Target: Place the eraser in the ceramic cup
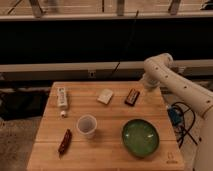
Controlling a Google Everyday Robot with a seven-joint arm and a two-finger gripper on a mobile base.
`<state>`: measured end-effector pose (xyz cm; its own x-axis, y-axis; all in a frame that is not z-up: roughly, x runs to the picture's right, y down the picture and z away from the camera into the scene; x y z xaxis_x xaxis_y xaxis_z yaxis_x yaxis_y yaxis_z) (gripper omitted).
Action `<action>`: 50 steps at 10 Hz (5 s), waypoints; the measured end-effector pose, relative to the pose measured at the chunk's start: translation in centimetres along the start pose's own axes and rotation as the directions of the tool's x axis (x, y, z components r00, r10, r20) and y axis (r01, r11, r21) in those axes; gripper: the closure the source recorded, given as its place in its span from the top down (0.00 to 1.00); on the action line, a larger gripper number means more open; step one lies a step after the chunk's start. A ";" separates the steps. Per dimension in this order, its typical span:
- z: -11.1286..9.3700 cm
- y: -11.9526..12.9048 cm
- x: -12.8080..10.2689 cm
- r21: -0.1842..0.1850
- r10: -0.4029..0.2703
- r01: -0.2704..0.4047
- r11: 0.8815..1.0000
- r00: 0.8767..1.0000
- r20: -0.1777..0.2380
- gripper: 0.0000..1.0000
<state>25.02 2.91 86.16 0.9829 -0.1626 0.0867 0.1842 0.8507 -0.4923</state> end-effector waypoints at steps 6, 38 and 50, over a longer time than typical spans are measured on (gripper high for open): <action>2.9 -0.9 0.0 -0.040 -0.054 0.055 0.998 0.998 0.011 0.80; 9.5 -1.3 -5.8 -0.148 -0.348 0.360 0.921 0.932 0.100 0.80; 10.3 -1.1 -7.0 -0.148 -0.376 0.390 0.909 0.919 0.117 0.45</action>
<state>17.98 8.30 95.02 0.8351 -0.4108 0.3658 0.5499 0.6359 -0.5415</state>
